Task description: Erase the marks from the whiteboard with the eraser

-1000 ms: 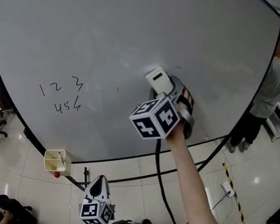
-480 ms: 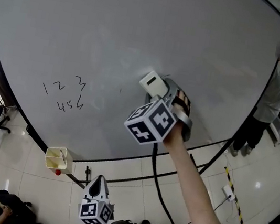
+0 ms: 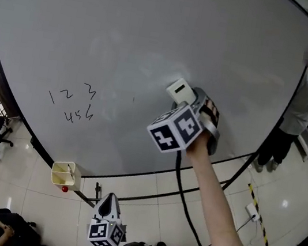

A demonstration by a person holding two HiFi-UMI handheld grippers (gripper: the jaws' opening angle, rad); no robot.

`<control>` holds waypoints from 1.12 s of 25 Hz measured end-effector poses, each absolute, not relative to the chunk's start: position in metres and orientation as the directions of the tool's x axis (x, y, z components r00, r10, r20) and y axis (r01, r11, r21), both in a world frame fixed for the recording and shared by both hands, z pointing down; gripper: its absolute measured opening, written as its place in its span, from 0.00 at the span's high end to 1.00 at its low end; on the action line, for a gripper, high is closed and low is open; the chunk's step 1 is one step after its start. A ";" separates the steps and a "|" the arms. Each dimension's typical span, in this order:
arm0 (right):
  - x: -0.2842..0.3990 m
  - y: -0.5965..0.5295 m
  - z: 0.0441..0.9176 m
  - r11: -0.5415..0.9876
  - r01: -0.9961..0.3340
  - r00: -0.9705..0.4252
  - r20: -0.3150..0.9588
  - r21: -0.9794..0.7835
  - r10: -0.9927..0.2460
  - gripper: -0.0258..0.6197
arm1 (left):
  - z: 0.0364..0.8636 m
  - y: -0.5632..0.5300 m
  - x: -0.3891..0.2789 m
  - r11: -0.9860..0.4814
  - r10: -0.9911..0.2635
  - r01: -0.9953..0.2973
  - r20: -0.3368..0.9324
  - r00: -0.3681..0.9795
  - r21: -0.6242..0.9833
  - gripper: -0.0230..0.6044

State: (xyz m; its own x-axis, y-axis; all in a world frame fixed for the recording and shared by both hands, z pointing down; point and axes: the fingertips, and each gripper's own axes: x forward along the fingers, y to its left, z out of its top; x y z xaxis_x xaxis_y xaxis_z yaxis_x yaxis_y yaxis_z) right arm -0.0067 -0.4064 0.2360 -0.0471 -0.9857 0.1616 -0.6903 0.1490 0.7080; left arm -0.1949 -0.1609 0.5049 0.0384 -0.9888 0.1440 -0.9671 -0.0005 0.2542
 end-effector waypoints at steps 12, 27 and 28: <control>0.035 -0.419 0.244 0.094 -0.731 0.058 0.199 0.675 -0.978 0.52 | 0.508 -0.156 -0.202 -0.010 -0.988 -0.964 0.148 0.051 0.267 0.98; -0.002 -0.409 0.367 0.173 -0.804 0.034 0.334 0.569 -0.942 0.52 | 0.516 -0.155 -0.221 0.013 -0.987 -0.963 0.155 0.030 0.268 0.98; -0.022 -0.404 0.359 0.192 -0.772 0.008 0.312 0.605 -0.950 0.52 | 0.515 -0.157 -0.220 0.011 -0.988 -0.962 0.153 0.032 0.273 0.98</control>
State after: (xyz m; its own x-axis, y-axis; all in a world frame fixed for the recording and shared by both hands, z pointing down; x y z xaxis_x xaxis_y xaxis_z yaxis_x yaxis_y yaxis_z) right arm -0.0219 -0.4041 0.3586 0.0078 -0.9501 0.3119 -0.7724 0.1924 0.6053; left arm -0.2204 -0.1566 0.5154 0.0319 -0.9876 0.1535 -0.9619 0.0114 0.2732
